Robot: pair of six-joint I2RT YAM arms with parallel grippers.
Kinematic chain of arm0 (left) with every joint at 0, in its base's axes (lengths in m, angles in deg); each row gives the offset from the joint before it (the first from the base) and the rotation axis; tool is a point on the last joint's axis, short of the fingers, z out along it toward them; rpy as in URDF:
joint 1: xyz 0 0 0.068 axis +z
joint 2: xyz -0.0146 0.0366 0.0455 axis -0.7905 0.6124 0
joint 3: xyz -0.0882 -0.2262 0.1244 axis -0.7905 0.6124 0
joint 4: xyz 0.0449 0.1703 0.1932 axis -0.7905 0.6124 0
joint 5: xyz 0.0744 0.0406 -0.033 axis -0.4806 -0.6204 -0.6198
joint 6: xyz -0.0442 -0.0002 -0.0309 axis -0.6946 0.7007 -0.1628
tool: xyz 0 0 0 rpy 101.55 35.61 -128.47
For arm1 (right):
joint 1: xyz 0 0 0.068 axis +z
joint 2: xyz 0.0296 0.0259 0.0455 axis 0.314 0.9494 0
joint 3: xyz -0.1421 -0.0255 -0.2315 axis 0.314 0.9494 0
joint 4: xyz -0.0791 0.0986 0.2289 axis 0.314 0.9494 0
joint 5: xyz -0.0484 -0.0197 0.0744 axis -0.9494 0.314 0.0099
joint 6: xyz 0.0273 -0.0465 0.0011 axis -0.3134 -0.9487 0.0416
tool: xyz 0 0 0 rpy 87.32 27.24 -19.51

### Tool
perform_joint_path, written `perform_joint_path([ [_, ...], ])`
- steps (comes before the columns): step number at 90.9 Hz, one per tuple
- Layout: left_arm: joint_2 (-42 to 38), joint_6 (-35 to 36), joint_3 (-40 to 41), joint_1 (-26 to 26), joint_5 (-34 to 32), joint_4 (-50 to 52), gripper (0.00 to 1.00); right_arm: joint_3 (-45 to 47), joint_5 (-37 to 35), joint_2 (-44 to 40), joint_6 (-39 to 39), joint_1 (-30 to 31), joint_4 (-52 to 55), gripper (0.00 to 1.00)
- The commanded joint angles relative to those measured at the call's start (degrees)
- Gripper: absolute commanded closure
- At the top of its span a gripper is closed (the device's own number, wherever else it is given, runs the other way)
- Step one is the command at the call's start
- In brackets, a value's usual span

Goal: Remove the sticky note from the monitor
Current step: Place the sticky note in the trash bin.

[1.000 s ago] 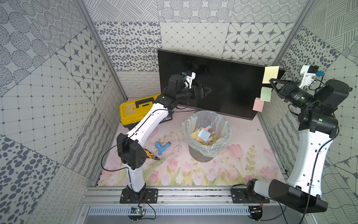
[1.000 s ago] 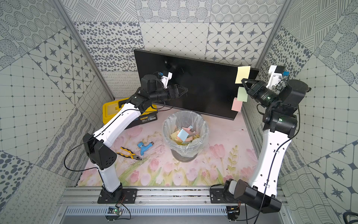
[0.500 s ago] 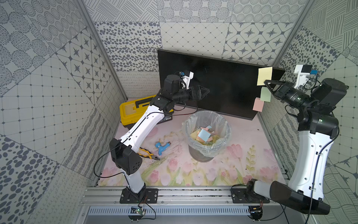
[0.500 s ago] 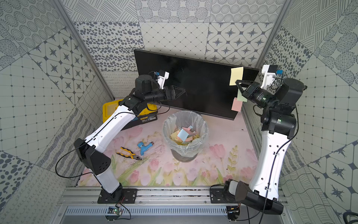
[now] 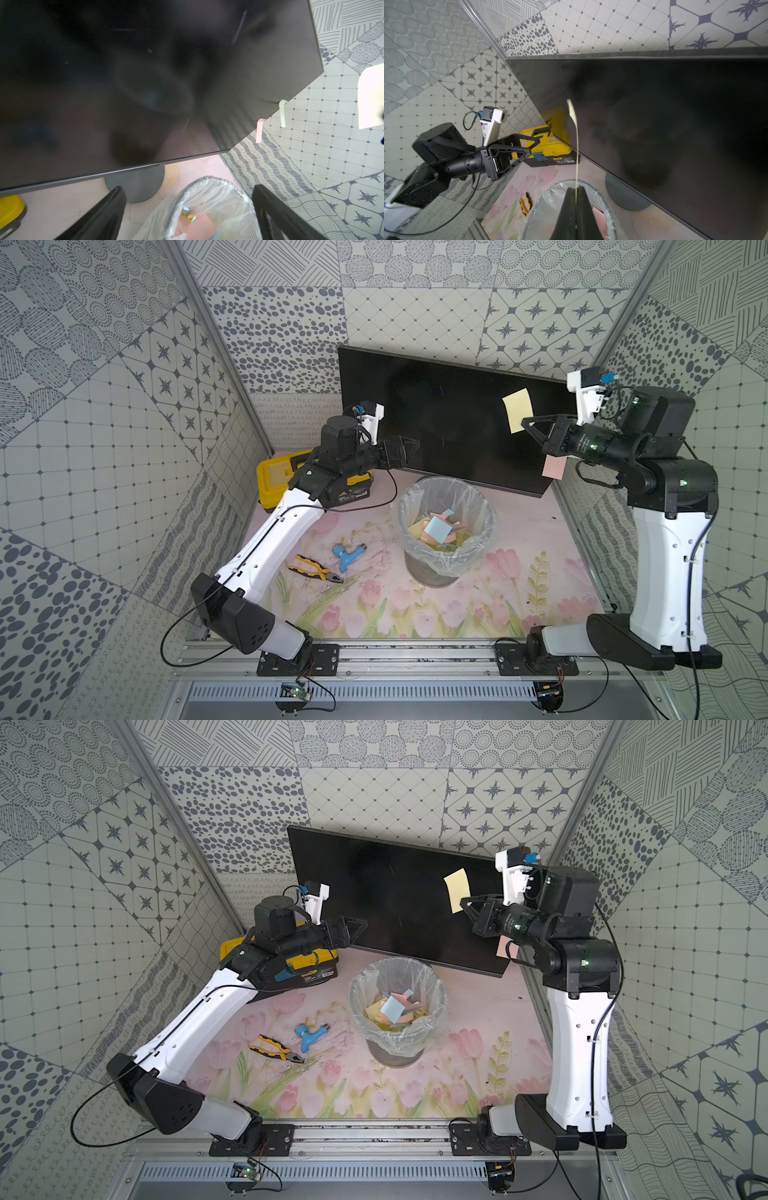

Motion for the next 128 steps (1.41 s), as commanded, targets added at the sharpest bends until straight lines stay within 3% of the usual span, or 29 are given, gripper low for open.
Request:
perform_joint_path([
  [1,-4.0,-2.3,5.8,3.2,-6.7,-4.5,0.00,-3.3,-10.4,3.1,-8.8,6.0,10.6,1.00],
  [21,-7.3,-0.2,10.3,4.1,-10.8,-3.3,0.00,-3.3,-16.2,9.7,-13.0,17.0,17.9,1.00],
  [61,-6.0,0.0,14.3,4.1,0.0,-0.8,0.00,8.9,-19.1,12.5,-15.2,26.1,16.4,1.00],
  [115,-4.6,0.7,15.5,4.1,0.7,-1.6,0.00,21.1,-19.5,13.7,-15.8,29.3,13.8,1.00],
  [128,-4.5,1.0,15.2,4.1,0.8,-1.7,0.01,21.2,-22.3,14.0,-15.5,29.4,13.8,0.88],
])
